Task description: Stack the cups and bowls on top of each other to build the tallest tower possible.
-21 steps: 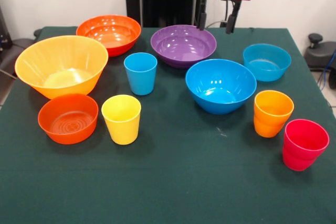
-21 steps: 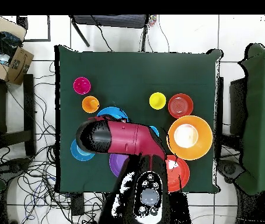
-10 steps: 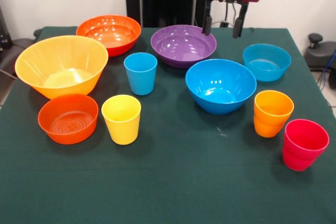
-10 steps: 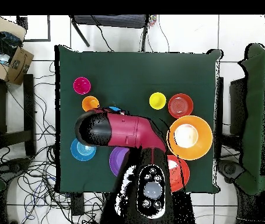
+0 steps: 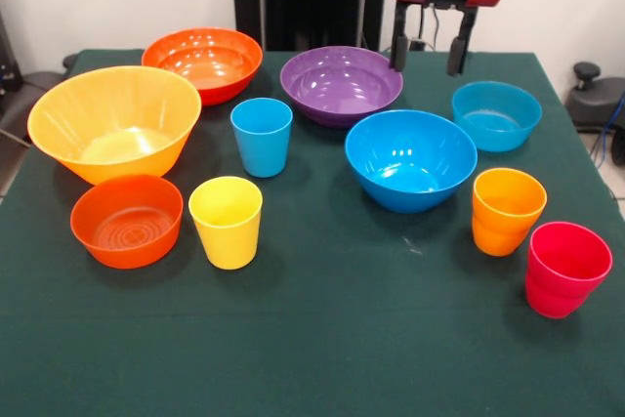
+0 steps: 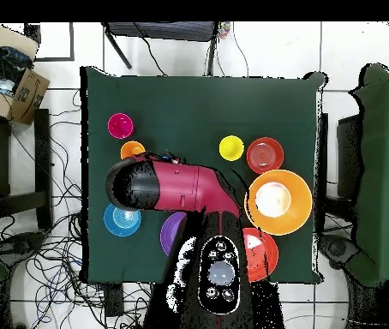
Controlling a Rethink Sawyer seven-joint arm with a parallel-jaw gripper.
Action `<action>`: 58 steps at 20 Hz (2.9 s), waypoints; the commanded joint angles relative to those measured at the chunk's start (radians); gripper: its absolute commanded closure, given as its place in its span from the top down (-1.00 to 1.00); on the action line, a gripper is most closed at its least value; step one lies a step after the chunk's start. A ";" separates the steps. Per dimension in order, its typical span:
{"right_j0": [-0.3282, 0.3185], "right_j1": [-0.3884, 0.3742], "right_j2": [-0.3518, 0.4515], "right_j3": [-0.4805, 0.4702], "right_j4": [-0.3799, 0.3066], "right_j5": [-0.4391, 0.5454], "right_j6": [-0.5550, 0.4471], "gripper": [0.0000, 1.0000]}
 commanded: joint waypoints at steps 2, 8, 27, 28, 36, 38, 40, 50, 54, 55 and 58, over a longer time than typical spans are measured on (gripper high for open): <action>-0.006 0.052 0.090 -0.033 -0.008 0.096 0.060 1.00; -0.003 0.047 0.087 -0.035 -0.007 0.111 0.063 1.00; -0.259 -0.009 0.302 0.168 -0.082 -0.024 -0.118 1.00; -0.262 -0.007 0.306 0.169 -0.088 -0.028 -0.113 1.00; -0.264 0.004 0.319 0.149 -0.131 -0.020 -0.072 1.00; -0.250 0.008 0.304 0.136 -0.146 -0.016 -0.057 1.00; -0.241 0.010 0.295 0.129 -0.152 -0.009 -0.043 1.00; -0.198 0.015 0.261 0.106 -0.159 0.009 0.023 1.00; -0.114 0.034 0.197 0.056 -0.154 0.038 0.106 1.00; -0.101 0.037 0.187 0.050 -0.152 0.039 0.116 1.00; -0.098 0.041 0.180 0.054 -0.140 0.024 0.109 1.00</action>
